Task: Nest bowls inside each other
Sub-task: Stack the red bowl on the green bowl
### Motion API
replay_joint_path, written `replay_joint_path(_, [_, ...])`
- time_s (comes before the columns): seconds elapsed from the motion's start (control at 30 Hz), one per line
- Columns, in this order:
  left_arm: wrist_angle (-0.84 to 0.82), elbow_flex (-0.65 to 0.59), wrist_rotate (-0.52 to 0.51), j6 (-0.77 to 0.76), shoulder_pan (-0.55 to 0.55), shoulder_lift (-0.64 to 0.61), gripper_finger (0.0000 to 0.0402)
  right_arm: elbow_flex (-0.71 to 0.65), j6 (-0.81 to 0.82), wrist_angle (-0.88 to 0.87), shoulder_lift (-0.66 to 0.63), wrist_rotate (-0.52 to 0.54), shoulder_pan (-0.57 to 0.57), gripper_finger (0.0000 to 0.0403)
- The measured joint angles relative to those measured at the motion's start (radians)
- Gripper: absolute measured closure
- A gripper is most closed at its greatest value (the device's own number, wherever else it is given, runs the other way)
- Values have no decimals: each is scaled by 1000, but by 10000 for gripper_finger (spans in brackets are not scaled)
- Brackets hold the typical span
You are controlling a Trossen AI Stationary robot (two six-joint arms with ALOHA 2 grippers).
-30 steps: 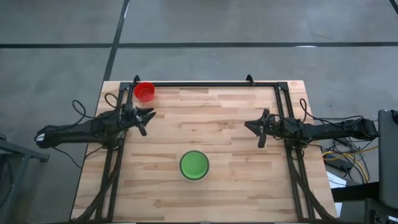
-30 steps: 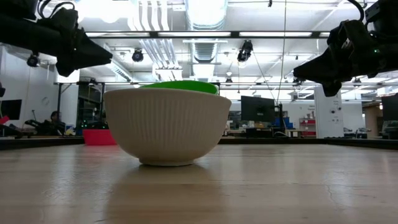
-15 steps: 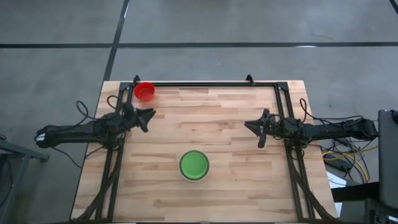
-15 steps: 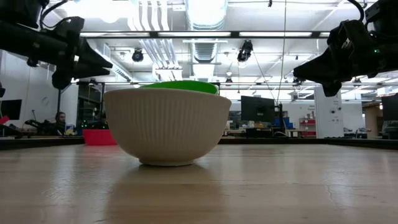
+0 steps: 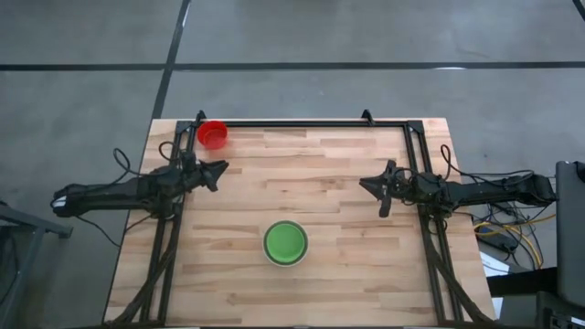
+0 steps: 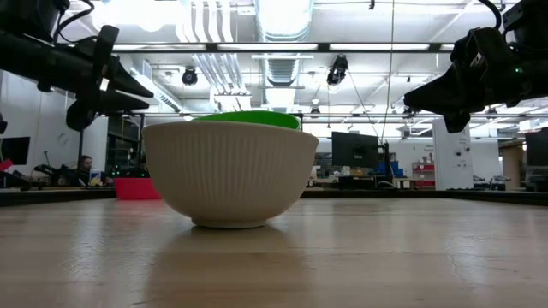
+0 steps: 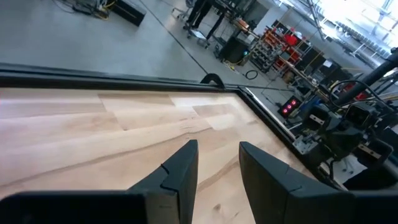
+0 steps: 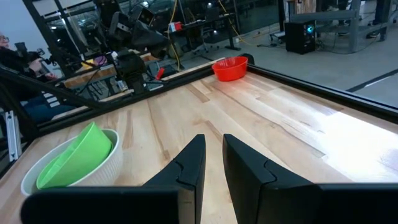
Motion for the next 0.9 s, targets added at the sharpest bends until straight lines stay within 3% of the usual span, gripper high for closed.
replay_joint_path(0.9, [-58, 0, -65, -53, 0, 0, 280, 0, 0, 0, 0, 0, 0, 349])
